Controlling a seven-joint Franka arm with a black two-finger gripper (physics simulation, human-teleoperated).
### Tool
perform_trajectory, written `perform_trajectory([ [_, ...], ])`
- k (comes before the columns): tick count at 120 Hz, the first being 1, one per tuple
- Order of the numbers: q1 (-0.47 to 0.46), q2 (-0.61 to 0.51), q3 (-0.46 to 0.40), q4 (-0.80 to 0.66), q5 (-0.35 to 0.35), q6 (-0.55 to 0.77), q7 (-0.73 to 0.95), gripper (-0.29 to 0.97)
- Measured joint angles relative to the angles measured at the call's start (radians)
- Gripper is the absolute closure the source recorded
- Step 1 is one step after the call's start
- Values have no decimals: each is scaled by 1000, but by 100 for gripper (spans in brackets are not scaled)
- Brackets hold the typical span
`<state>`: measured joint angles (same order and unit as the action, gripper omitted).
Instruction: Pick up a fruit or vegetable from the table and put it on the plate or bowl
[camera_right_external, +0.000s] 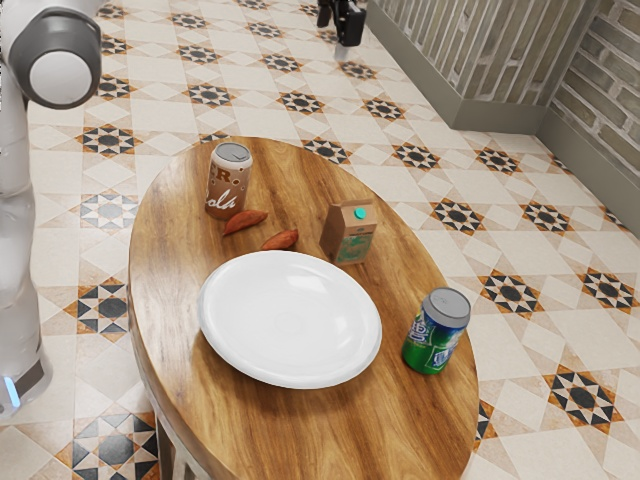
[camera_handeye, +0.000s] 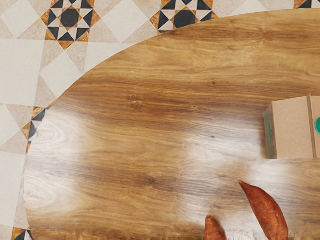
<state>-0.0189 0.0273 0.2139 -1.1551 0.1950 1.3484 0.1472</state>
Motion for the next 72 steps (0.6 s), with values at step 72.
perform_trajectory([
  [72, -327, 57, -22, -127, -1, -116, -193, 0],
])
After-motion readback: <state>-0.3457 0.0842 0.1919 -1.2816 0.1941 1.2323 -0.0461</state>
